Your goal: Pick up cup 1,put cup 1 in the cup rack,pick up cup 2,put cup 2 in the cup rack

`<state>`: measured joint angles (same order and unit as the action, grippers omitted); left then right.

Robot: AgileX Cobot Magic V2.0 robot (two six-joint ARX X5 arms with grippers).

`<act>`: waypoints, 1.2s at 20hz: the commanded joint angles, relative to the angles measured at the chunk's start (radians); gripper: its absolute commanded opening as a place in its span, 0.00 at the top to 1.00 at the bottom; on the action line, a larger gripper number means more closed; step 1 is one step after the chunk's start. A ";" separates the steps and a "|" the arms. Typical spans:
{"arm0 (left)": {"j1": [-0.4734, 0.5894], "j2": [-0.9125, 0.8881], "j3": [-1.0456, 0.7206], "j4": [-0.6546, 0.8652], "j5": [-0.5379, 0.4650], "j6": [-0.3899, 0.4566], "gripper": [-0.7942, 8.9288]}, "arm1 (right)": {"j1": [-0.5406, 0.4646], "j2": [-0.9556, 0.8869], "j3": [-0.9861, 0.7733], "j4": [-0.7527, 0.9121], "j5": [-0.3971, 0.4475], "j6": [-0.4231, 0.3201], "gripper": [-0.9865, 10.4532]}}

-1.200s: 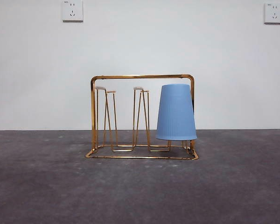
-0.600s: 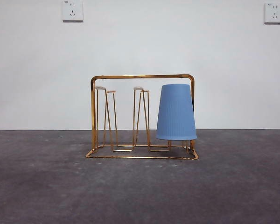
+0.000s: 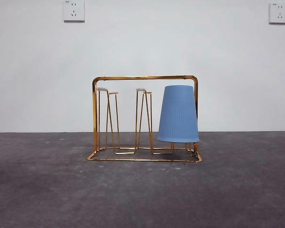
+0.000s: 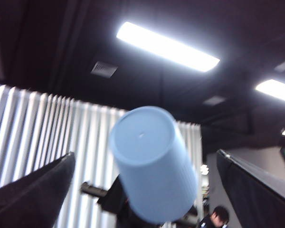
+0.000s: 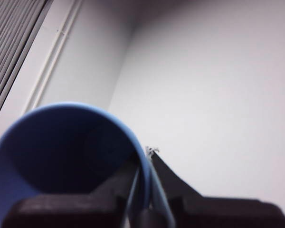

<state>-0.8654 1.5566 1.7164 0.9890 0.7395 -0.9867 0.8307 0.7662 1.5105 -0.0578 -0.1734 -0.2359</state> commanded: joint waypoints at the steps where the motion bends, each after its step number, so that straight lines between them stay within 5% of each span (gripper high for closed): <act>1: -0.006 0.016 0.000 0.039 -0.010 -0.066 0.40 | 0.000 0.026 -0.007 0.015 -0.003 -0.004 0.92; 12: -0.013 0.016 0.000 0.090 -0.028 -0.082 0.41 | 0.000 0.161 -0.007 0.058 -0.021 0.007 0.92; 16: -0.008 0.016 0.000 0.089 -0.034 -0.087 0.67 | 0.000 0.161 -0.007 0.058 -0.021 0.006 0.92; 19: -0.008 0.016 0.000 0.089 -0.032 -0.087 0.73 | 0.000 0.161 -0.007 0.055 -0.021 0.006 0.92; 21: -0.008 0.016 0.000 0.088 -0.031 -0.088 0.92 | 0.000 0.161 -0.007 0.051 -0.021 0.004 0.92; 24: -0.007 0.016 0.000 0.085 -0.026 -0.095 0.93 | 0.000 0.161 -0.007 0.043 -0.021 0.004 0.91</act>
<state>-0.8722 1.5738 1.7164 1.0565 0.7044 -1.0691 0.8337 0.9298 1.5097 -0.0181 -0.2169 -0.2287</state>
